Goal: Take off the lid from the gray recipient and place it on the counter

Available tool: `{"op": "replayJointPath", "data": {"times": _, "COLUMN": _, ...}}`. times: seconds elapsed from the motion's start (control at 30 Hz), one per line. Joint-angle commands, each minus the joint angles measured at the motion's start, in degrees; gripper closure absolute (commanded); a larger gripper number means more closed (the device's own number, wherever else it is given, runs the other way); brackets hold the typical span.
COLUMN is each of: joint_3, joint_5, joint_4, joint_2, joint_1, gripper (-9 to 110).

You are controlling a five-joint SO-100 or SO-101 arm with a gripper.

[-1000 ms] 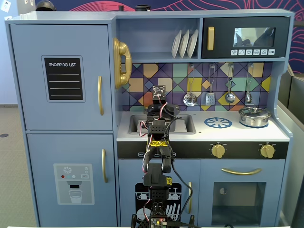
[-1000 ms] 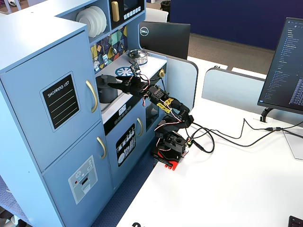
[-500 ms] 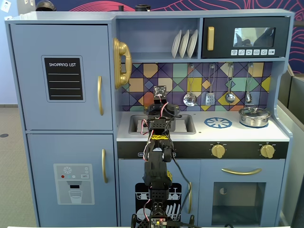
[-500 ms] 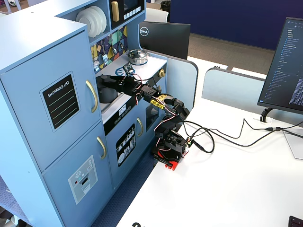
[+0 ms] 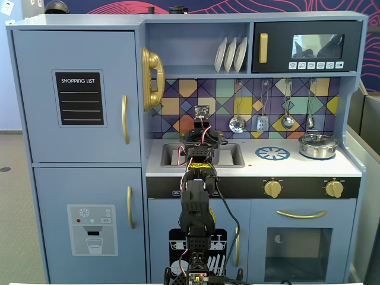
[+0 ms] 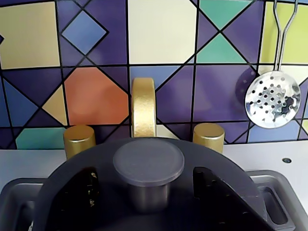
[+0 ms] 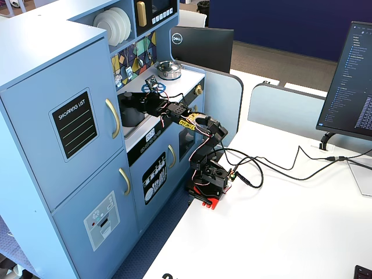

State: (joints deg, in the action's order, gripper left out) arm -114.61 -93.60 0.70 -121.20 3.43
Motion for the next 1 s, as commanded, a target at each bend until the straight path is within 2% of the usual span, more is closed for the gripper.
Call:
{"op": "replayJointPath", "data": {"times": 0.0, "joint_3": 4.6, "joint_5": 1.2, "joint_4": -2.3, "joint_2": 0.6, "joint_1": -0.2, "gripper": 85}}
{"op": "replayJointPath", "data": {"times": 0.13, "joint_3": 4.6, "joint_5": 2.0, "joint_4": -3.1, "joint_2": 1.2, "joint_1": -0.3, "gripper": 86}}
{"op": "replayJointPath", "data": {"times": 0.23, "joint_3": 4.4, "joint_5": 0.6, "joint_4": -2.9, "joint_2": 1.2, "joint_1": -0.6, "gripper": 98}}
{"op": "replayJointPath", "data": {"times": 0.3, "joint_3": 4.4, "joint_5": 0.8, "joint_4": -3.1, "joint_2": 1.0, "joint_1": -1.1, "gripper": 101}}
{"op": "replayJointPath", "data": {"times": 0.77, "joint_3": 11.4, "joint_5": -2.7, "joint_4": -2.0, "joint_2": -1.2, "joint_1": 0.2, "gripper": 101}}
{"op": "replayJointPath", "data": {"times": 0.97, "joint_3": 13.4, "joint_5": -2.4, "joint_4": 3.3, "joint_2": -5.3, "joint_1": 5.9, "gripper": 101}}
